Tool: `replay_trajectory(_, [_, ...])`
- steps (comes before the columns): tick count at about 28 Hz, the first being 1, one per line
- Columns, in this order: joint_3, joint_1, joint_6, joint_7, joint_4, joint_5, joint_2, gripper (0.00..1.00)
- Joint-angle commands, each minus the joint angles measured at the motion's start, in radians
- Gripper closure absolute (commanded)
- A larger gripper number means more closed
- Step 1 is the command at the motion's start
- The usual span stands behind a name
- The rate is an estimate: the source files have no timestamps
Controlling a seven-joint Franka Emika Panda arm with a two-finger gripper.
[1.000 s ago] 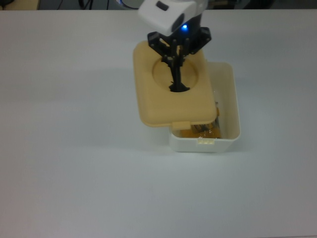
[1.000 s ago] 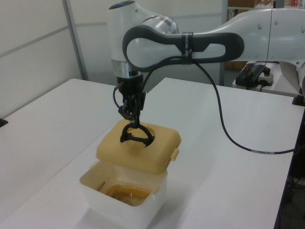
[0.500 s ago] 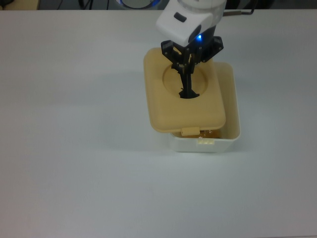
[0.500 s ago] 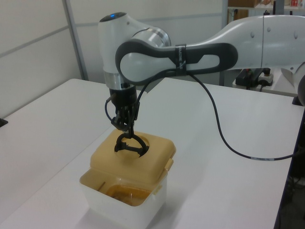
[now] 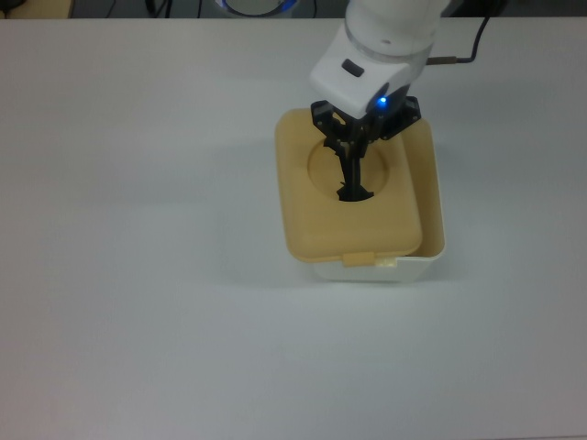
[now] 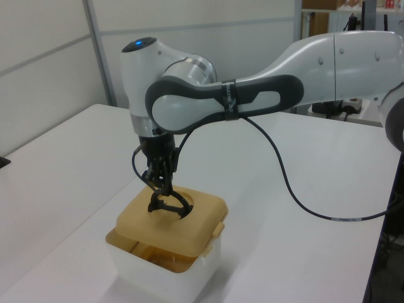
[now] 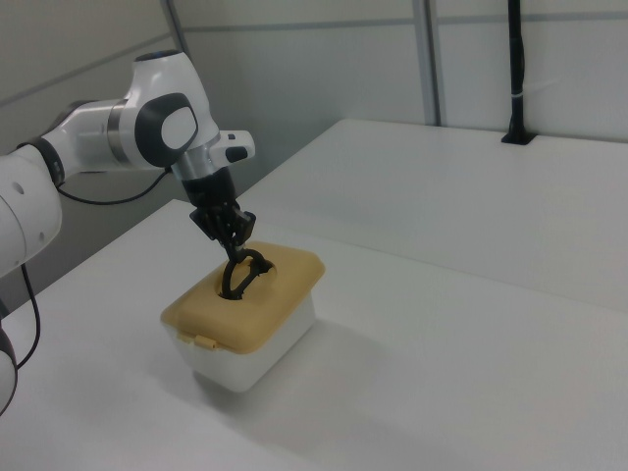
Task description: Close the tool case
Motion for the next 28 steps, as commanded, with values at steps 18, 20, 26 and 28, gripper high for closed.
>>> replay_trajectory(18, [0.024, 0.063, 0.033, 0.083, -0.008, -0.031, 0.003, 1.0])
replay_trajectory(20, [0.024, 0.065, 0.033, 0.087, -0.008, -0.033, 0.006, 1.0])
replay_trajectory(26, [0.021, 0.066, 0.033, 0.084, -0.007, -0.039, 0.009, 0.0])
replay_trajectory(28, [0.021, 0.066, 0.033, 0.084, -0.007, -0.044, 0.009, 0.0])
